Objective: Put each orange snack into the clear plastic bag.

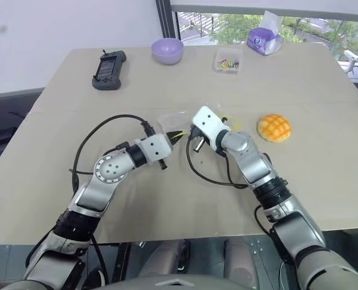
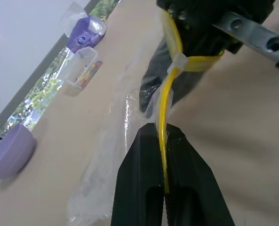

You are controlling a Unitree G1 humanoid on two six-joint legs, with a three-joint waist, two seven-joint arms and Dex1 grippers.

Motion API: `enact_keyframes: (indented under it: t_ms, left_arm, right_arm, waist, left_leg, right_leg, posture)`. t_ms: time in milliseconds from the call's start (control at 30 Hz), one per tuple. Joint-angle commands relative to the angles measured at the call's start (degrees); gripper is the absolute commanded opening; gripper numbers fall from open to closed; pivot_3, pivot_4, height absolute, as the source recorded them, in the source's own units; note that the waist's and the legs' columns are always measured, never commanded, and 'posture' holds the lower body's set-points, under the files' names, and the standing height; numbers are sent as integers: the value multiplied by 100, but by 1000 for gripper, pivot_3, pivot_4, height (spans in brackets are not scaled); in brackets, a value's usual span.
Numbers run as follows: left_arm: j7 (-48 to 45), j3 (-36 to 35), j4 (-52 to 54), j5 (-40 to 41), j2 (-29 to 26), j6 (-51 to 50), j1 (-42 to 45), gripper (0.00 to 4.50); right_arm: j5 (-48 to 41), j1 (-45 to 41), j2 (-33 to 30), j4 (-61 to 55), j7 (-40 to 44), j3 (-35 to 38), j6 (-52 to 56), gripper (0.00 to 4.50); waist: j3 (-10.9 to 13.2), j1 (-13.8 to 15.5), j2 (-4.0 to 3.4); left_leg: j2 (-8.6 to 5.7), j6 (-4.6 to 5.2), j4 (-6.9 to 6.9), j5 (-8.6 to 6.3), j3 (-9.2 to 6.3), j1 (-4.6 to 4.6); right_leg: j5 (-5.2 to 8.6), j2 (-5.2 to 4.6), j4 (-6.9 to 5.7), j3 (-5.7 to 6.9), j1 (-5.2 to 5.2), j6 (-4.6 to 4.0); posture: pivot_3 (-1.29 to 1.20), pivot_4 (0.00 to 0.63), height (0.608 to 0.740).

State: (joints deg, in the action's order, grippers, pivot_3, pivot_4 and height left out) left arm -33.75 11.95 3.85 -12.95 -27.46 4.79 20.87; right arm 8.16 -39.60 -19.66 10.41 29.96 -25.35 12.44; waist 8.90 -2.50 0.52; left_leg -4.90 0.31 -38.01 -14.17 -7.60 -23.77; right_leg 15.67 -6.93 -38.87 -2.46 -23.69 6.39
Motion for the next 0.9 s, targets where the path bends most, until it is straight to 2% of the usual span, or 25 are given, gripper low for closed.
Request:
enact_keyframes:
  t_ms: [33,200,300,633,900]
  left_arm:
    - [-23,22,54,56,5,191,118,0]
    - [-27,46,45,45,55,199,109,0]
    - [-30,64,37,50,99,207,125,0]
    - [150,-117,55,44,172,44,118,0]
    - [598,-288,-2,-190,142,-133,83,0]
  right_arm:
    - [657,-206,-230,215,-19,-254,-1149,1468]
    - [1205,-227,-349,562,-112,-383,-1835,3228]
    - [1496,-258,-360,715,-251,-338,-1970,4446]
    - [2010,-313,-587,966,-572,-44,-1954,4446]
    - [1967,-227,-1025,755,-520,212,-2129,4446]
  waist:
    - [0,-1,1]
    - [0,-15,1]
    - [0,-1,1]
    - [0,1,1]
    - [1,-6,1]
  left_leg:
    - [0,0,0,0,1,0]
    - [4,0,1,0,2,0]
    - [2,0,0,0,2,0]
    - [2,-1,0,0,2,0]
    - [3,-1,0,0,4,0]
  right_leg:
    - [0,0,0,-1,1,0]
    - [0,5,-1,-3,1,0]
    - [0,4,0,-3,2,0]
    - [0,4,0,-3,3,0]
    - [0,5,-1,-5,2,0]
  posture:
    - [0,150,740]
    - [0,150,740]
    - [0,150,740]
    - [0,150,740]
    - [0,150,740]
